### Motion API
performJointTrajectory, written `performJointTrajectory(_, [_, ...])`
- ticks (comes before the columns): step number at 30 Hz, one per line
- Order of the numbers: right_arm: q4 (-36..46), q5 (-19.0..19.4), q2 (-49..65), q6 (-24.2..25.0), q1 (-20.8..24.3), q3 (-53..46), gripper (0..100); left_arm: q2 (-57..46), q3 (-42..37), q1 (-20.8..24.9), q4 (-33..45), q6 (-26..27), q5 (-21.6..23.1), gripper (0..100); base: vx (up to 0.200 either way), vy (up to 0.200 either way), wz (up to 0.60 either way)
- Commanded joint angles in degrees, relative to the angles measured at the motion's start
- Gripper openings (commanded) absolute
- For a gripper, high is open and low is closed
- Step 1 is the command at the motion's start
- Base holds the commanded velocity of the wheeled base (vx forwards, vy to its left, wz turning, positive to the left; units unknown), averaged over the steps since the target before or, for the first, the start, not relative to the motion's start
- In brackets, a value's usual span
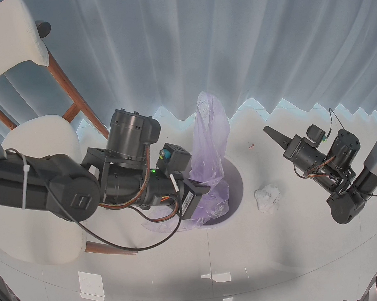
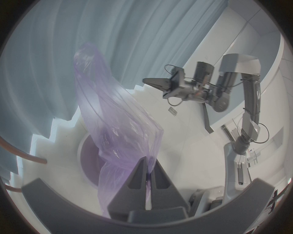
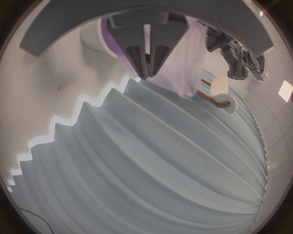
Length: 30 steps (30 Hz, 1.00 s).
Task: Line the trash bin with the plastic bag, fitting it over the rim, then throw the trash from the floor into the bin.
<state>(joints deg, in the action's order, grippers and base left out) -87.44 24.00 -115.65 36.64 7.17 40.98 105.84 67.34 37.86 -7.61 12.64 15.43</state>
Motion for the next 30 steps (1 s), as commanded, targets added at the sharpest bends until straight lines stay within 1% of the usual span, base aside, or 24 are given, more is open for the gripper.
performJointTrajectory(1, [1.0, -2.4, 7.1, 0.6, 2.9, -3.8, 0, 4.1, -0.3, 0.4, -3.1, -0.7, -0.8, 0, 0.0, 0.0, 0.0])
performJointTrajectory(2, [1.8, -2.8, 8.3, 0.9, 5.1, -6.4, 0, 4.5, -0.8, 1.0, -5.5, -0.5, -1.5, 0, 0.0, 0.0, 0.0])
performJointTrajectory(4, [2.1, -2.8, 9.0, 1.0, 6.0, -7.3, 0, 4.5, -1.2, 1.7, -6.2, -0.5, -2.2, 0, 0.0, 0.0, 0.0])
performJointTrajectory(5, [2.5, -2.9, 9.4, 1.0, 7.9, -7.9, 0, 4.8, -1.5, 2.6, -6.9, -0.5, -4.0, 0, 0.0, 0.0, 0.0])
performJointTrajectory(9, [2.8, -3.0, 10.5, 0.8, 10.0, -8.9, 0, 5.1, -3.9, 4.1, -7.7, -0.6, -6.3, 0, 0.0, 0.0, 0.0])
performJointTrajectory(10, [3.1, -3.1, 10.5, 0.4, 10.5, -9.6, 100, 5.3, -4.2, 4.1, -8.3, -0.6, -6.5, 0, 0.0, 0.0, 0.0])
performJointTrajectory(13, [4.4, -4.4, 10.4, -0.9, 11.6, -10.2, 100, 6.2, -4.7, 4.2, -10.4, -0.5, -6.6, 0, 0.0, 0.0, 0.0])
performJointTrajectory(15, [4.4, -4.6, 10.4, -1.0, 11.6, -10.2, 100, 6.3, -4.7, 4.2, -10.9, -0.5, -6.6, 0, 0.0, 0.0, 0.0])
performJointTrajectory(17, [4.3, -5.5, 10.9, -3.2, 13.1, -10.8, 100, 6.5, -4.8, 4.3, -12.9, -0.5, -7.0, 0, 0.0, 0.0, 0.0])
performJointTrajectory(18, [4.3, -5.5, 10.9, -3.2, 13.2, -10.8, 100, 6.5, -4.7, 4.3, -13.0, -0.6, -7.0, 0, 0.0, 0.0, 0.0])
performJointTrajectory(21, [4.4, -8.3, 10.0, -6.3, 15.1, -10.8, 100, 6.4, -4.7, 4.7, -13.2, -0.6, -7.4, 0, 0.0, 0.0, 0.0])
performJointTrajectory(24, [4.2, -9.6, 8.7, -8.7, 15.5, -10.9, 100, 6.3, -4.7, 5.1, -13.2, -0.6, -7.4, 0, 0.0, 0.0, 0.0])
performJointTrajectory(25, [4.2, -9.6, 8.7, -8.7, 15.5, -10.9, 100, 6.3, -4.7, 5.1, -13.2, -0.6, -7.4, 0, 0.0, 0.0, 0.0])
performJointTrajectory(26, [4.0, -10.1, 7.5, -11.2, 15.6, -11.0, 100, 6.2, -4.7, 5.3, -13.2, -0.6, -7.4, 0, 0.0, 0.0, 0.0])
performJointTrajectory(27, [4.1, -10.1, 7.4, -11.2, 15.7, -11.0, 100, 6.2, -4.7, 5.3, -13.2, -0.6, -7.4, 0, 0.0, 0.0, 0.0])
performJointTrajectory(30, [3.5, -11.9, 4.9, -14.1, 16.4, -11.2, 100, 6.0, -4.7, 5.5, -13.2, -0.6, -7.4, 0, 0.0, 0.0, 0.0])
